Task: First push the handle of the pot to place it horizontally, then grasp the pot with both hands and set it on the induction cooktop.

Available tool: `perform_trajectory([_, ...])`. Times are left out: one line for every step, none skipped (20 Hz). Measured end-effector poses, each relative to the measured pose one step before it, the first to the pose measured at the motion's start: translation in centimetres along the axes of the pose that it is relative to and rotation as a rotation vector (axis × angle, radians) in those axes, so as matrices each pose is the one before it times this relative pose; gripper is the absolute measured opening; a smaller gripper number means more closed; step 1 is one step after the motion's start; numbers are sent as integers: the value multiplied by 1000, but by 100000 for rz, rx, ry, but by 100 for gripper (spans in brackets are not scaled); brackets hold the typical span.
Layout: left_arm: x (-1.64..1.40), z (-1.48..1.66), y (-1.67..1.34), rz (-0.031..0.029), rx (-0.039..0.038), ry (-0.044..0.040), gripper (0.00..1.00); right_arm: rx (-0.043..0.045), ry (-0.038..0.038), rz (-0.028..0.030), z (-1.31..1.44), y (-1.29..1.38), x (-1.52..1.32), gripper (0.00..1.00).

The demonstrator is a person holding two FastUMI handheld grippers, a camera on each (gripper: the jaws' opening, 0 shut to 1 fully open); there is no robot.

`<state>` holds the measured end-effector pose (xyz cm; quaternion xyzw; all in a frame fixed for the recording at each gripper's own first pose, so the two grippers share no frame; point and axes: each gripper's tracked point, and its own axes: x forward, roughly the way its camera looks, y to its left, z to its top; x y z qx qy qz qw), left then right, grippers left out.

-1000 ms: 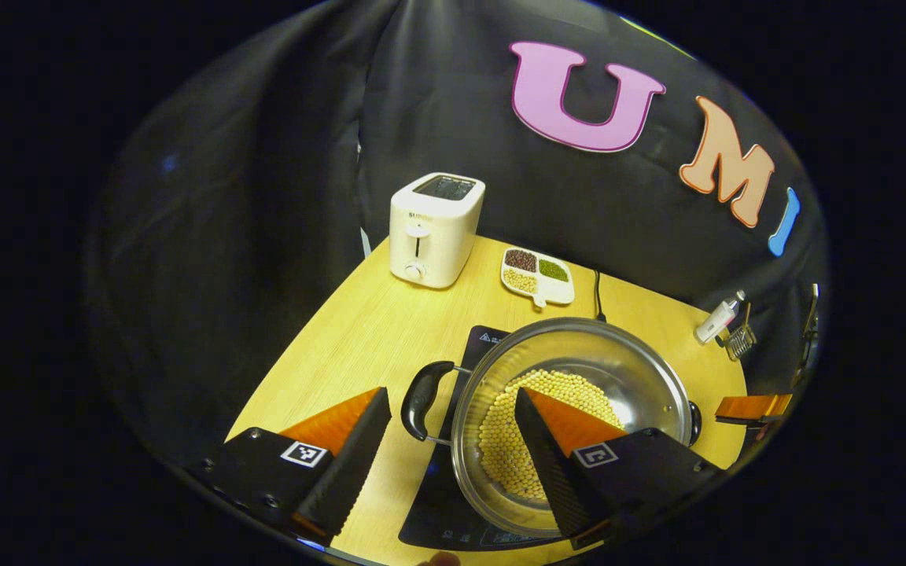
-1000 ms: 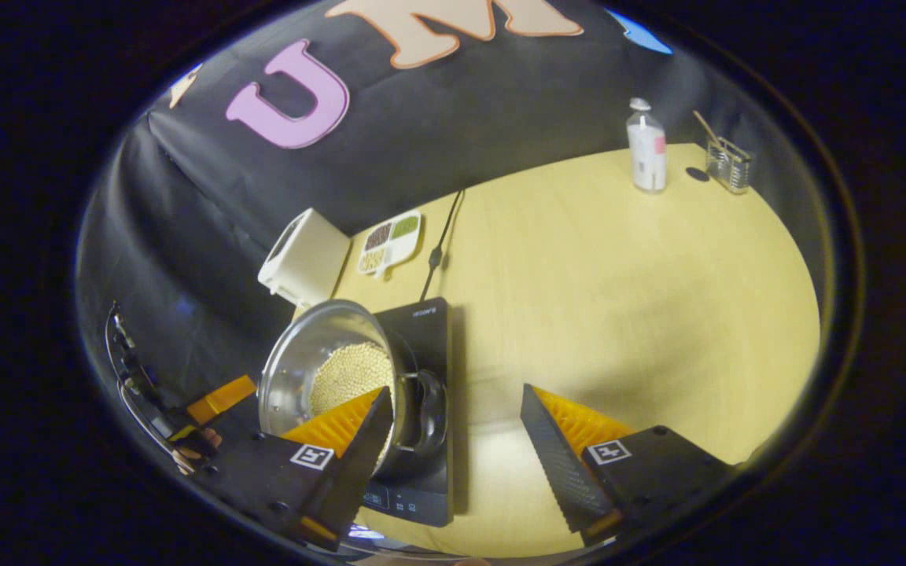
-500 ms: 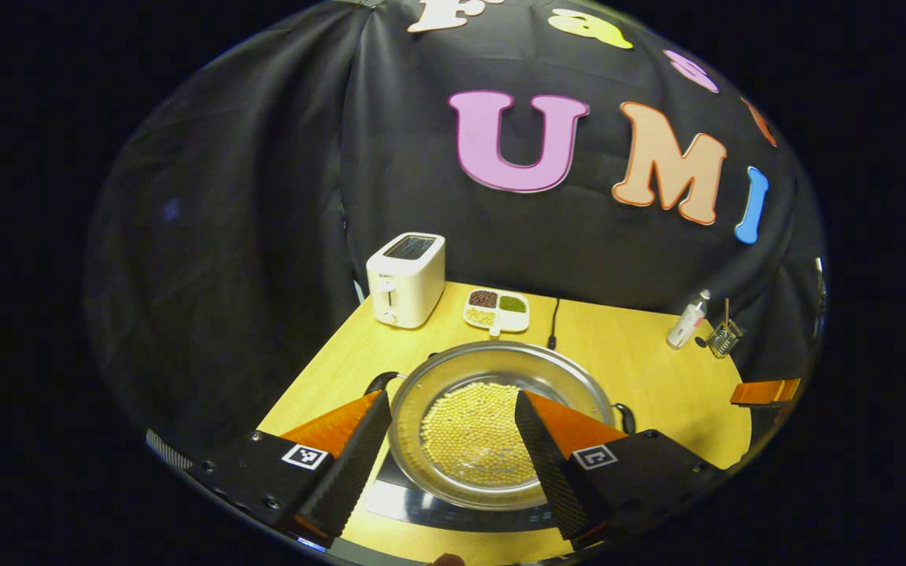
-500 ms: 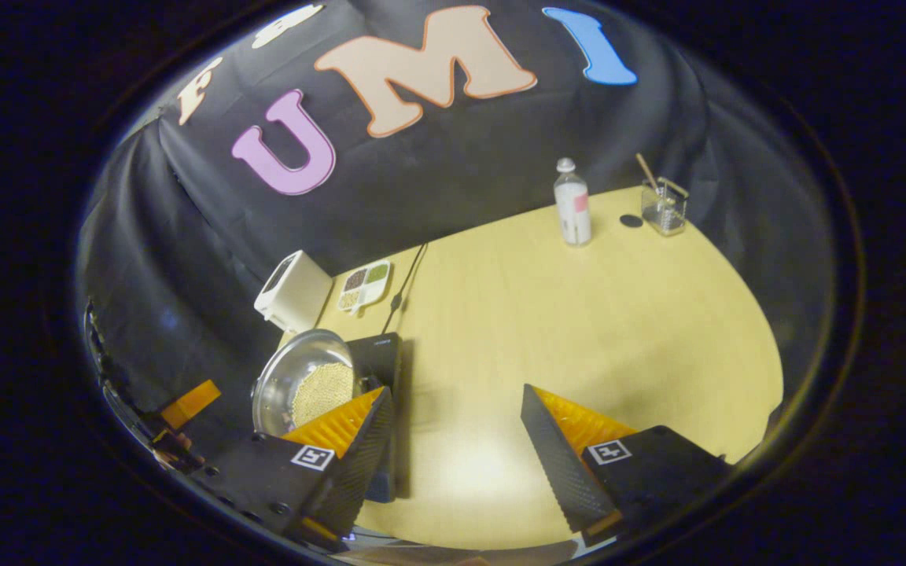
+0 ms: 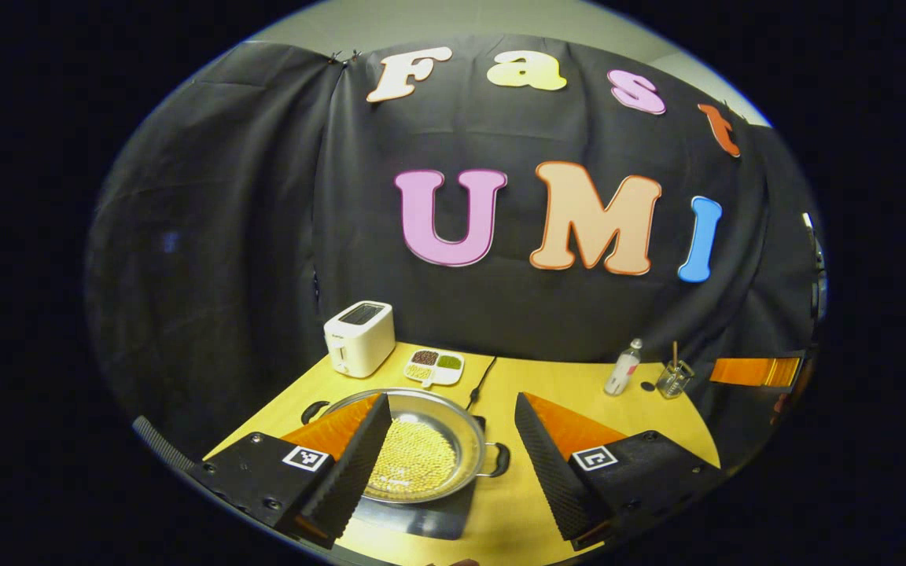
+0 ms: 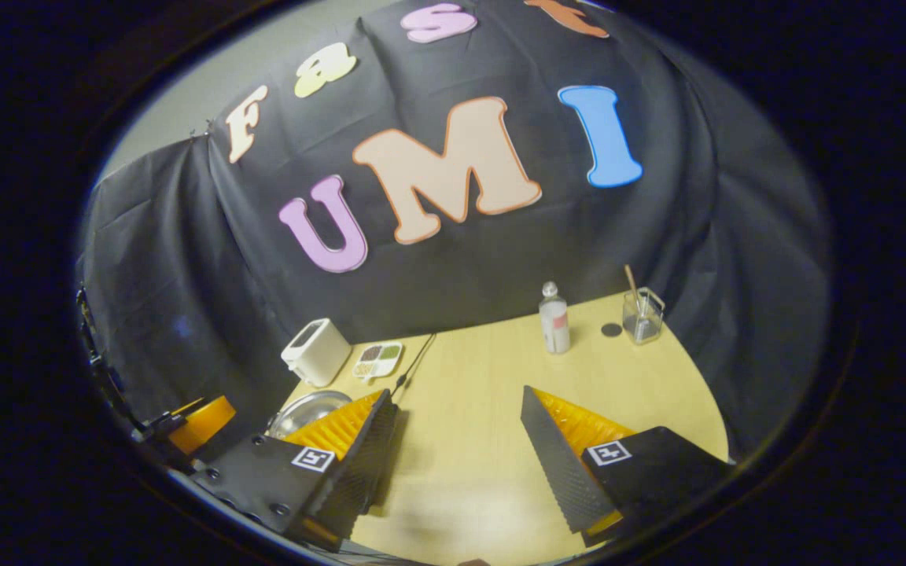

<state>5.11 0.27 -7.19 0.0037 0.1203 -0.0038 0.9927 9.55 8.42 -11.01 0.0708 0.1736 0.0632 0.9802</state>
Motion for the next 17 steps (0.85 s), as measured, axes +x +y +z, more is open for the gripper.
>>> perform_trajectory([-616,644,-1005,-8,-303,-2480,96,-1547,-2833,471,1067,-559,-563,92])
perform_trajectory([-556,790,-927,-190,241,-2934,96,-1505,-1158,165,704,-591,-587,92])
perform_trajectory([-644,488,-1039,-91,200,-2420,96,-1141,-1451,555,528,-242,-519,92])
perform_trajectory([-412,585,-872,318,202,-2436,96,-1437,-2522,-113,883,-469,-601,92])
perform_trajectory([-406,554,-719,258,588,-2231,96,-1552,-2125,-147,786,-507,-605,92])
perform_trajectory([-364,447,-522,578,977,-1943,96,-1748,-2153,-458,712,-531,-515,92])
perform_trajectory([-334,362,-403,1025,1216,-1636,94,-1074,-1241,-490,232,-367,-444,92])
perform_trajectory([-297,433,-459,841,1162,-1879,96,-855,-1562,-399,447,-458,-484,100])
perform_trajectory([-412,156,-616,155,954,-1217,93,-609,-1579,-400,501,-434,-226,100])
perform_trajectory([-323,189,-569,-340,572,-1198,96,-449,-1394,-168,-105,-742,596,92])
perform_trajectory([-174,189,-507,-53,191,-834,93,-386,-1020,-78,133,-303,-678,92])
perform_trajectory([-237,124,-379,288,5,-438,93,-36,-545,64,140,-251,-328,92])
perform_trajectory([100,-2,-358,99,21,-919,96,-127,-768,397,62,-108,-117,92])
perform_trajectory([14,243,-330,14,62,-842,96,-160,-540,664,117,-121,-188,92])
perform_trajectory([4,142,-365,-105,360,-739,99,-17,-314,715,6,9,-228,92])
perform_trajectory([17,198,-336,-64,403,-856,96,-87,-8,365,-16,-136,-160,92])
perform_trajectory([-153,127,-361,-341,275,-495,96,-535,-315,303,39,-57,-128,92])
